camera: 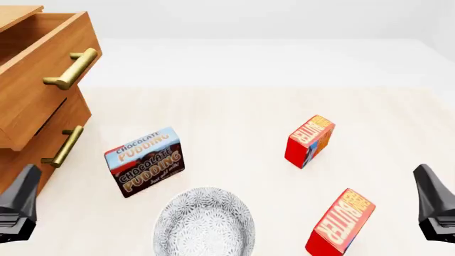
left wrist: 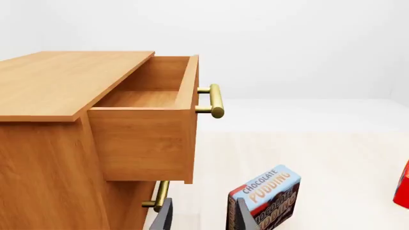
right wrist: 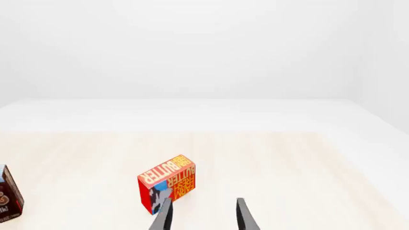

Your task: Put the butter at the front in the top drawer of the cabinet and close it.

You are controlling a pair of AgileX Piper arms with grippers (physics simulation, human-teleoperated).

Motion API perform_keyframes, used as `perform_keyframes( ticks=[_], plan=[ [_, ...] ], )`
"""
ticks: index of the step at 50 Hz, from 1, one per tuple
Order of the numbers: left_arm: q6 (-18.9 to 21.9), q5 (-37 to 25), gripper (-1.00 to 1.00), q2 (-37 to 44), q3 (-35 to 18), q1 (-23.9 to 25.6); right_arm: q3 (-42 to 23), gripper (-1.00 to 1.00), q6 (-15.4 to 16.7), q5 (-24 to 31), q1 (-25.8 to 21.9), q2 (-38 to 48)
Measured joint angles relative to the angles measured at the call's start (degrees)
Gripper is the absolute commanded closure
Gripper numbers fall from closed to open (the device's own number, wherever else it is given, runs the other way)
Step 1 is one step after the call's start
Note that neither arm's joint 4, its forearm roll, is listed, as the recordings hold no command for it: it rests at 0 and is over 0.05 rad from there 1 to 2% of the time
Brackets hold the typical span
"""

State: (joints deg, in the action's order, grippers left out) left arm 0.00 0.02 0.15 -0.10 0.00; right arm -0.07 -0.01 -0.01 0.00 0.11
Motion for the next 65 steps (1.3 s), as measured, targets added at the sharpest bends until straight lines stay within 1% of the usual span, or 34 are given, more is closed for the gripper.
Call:
perform_keyframes(
  ticks=[14,15,26,33,38,47,52,65],
  plan=[
    [0.0,-0.12,-1.0,0.03,-0.12,0.01,-0.11,-1.0,0.01,0.08,-0.02,0.06],
    [-0.83,0.75,-1.0,0.95,-0.11,0.31,-0.12,-1.0,0.01,0.05,-0.02,0.09],
    [0.84,-0.02,-1.0,0.34,-0.53,-0.38,-0.2,-1.0,0.03,0.15,-0.04,0.07],
    [2.02,-2.17,-1.0,0.56,-2.38,-1.92,-0.22,-1.0,0.03,0.18,-0.05,0.06],
    [2.78,-4.89,-1.0,1.0,-4.78,-1.68,-0.23,-1.0,0.03,0.19,-0.05,0.06],
    [4.34,-12.57,-1.0,0.67,-11.14,-0.51,-0.24,-1.0,0.04,0.2,-0.05,0.06],
    [5.0,-16.64,-1.0,0.95,-15.0,-0.42,-0.24,-1.0,0.04,0.21,-0.05,0.06],
    [5.02,-27.12,-1.0,4.3,-26.36,-1.91,-0.24,-1.0,0.04,0.21,-0.05,0.06]
  ],
)
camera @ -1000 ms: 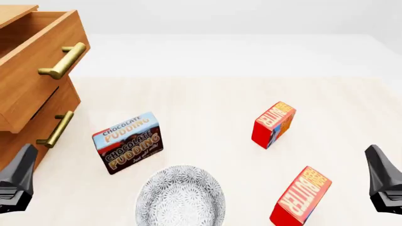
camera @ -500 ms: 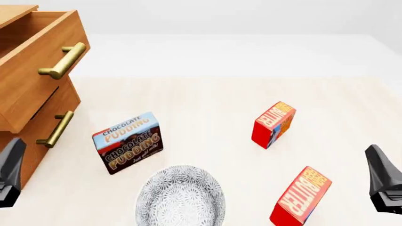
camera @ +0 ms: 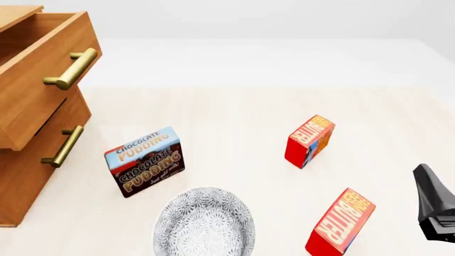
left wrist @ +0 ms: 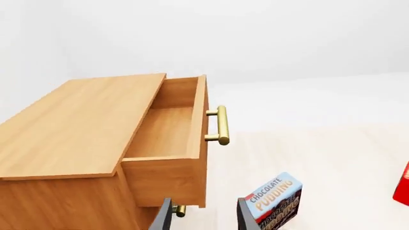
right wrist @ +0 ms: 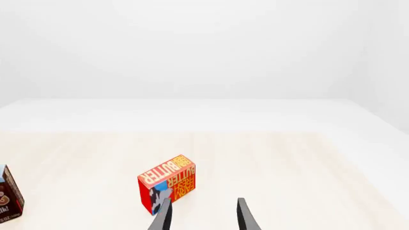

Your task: Put the butter at the front in the top drawer of the cabinet and close it.

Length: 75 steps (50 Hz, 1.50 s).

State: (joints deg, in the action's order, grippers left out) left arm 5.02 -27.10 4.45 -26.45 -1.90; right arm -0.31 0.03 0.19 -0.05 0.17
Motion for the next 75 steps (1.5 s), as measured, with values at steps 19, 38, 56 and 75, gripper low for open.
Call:
perform_keyframes(
  ticks=[19,38,56,75],
  plan=[
    [-3.53,-12.44,-1.0,11.18,-18.15,-0.13,0.0,-1.0,0.0,0.0,0.0,0.0],
    [-4.03,-24.73,-1.0,23.41,-34.92,-0.8,0.0,-1.0,0.0,0.0,0.0,0.0],
    [-3.12,-36.94,-1.0,34.16,-50.62,1.34,0.0,-1.0,0.0,0.0,0.0,0.0],
    [-3.95,-41.99,-1.0,42.29,-55.71,2.62,0.0,-1.0,0.0,0.0,0.0,0.0]
  ],
)
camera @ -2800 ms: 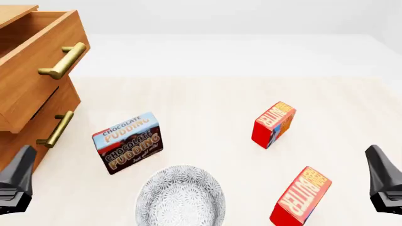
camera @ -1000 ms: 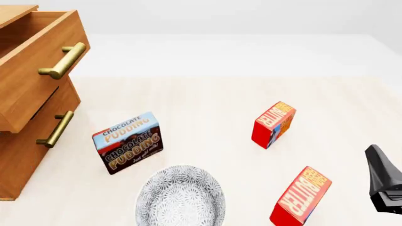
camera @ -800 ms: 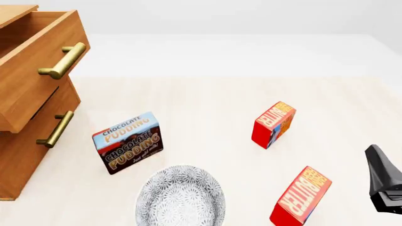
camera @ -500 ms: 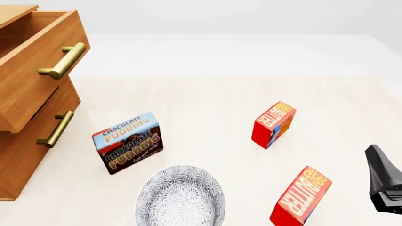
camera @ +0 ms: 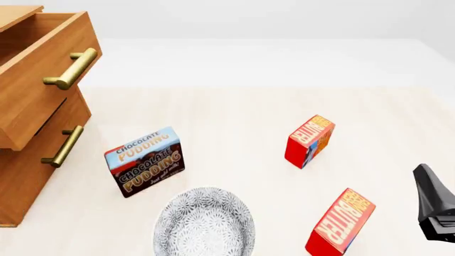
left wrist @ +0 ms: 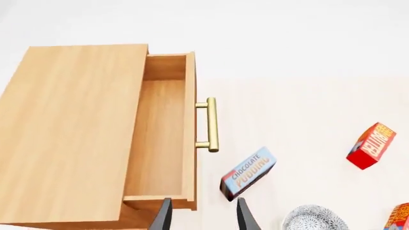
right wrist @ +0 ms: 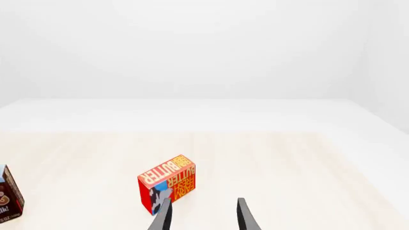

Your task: Put the butter at the front in the top drawer of the cabinet and close it.

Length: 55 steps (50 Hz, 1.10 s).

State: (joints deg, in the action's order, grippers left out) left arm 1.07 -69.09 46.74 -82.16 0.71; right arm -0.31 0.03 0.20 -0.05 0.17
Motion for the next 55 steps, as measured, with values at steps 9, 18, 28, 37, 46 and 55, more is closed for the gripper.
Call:
perform_keyframes(
  ticks=[9,18,28,37,46,55],
  plan=[
    [-0.05,-0.53,-1.0,3.33,-0.66,-0.41,0.0,-1.0,0.0,0.0,0.0,0.0],
    [-0.34,-0.75,-1.0,6.53,-1.96,-0.67,0.0,-1.0,0.0,0.0,0.0,0.0],
    [-1.3,-0.81,-1.0,9.15,-2.6,-1.04,0.0,-1.0,0.0,0.0,0.0,0.0],
    [-2.31,-0.81,-1.0,11.35,-3.28,-0.94,0.0,-1.0,-0.01,0.0,-0.01,0.0],
    [-2.75,-0.81,-1.0,14.16,-4.73,-1.05,-0.03,-1.0,0.0,0.04,0.0,-0.01],
    [-3.02,-0.69,-1.0,16.83,-5.96,-1.69,-0.21,-1.0,0.01,0.26,0.01,-0.06]
  ],
)
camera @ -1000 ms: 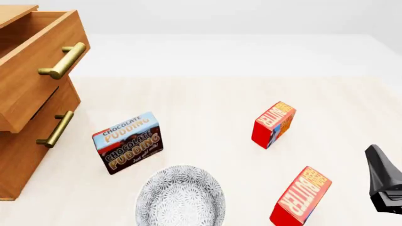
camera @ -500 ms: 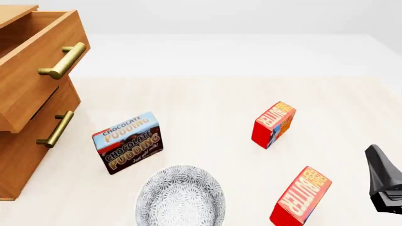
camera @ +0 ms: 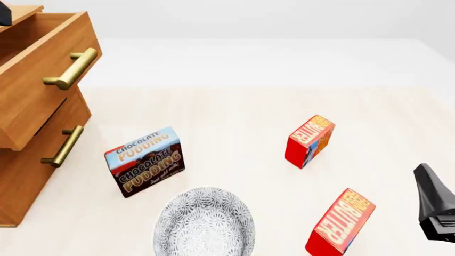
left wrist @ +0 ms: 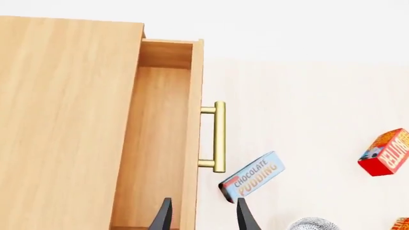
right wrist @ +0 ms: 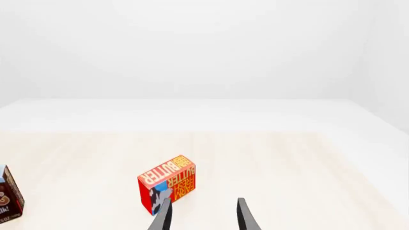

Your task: Put the butter at the front in the top drawer of the cabinet and close it.

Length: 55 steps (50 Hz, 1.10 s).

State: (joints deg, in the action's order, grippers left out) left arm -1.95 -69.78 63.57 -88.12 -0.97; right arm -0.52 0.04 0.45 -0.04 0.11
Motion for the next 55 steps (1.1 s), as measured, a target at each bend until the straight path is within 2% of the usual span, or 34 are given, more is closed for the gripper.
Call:
perform_keyframes(
  ticks=[18,55],
  plan=[
    [-1.15,1.63,-1.0,3.94,0.2,-0.79,-0.03,-1.0,0.01,0.02,0.0,0.0],
    [-3.57,6.46,-1.0,4.94,8.32,-0.1,0.23,-1.0,0.0,-0.23,0.0,0.0]
  ],
)
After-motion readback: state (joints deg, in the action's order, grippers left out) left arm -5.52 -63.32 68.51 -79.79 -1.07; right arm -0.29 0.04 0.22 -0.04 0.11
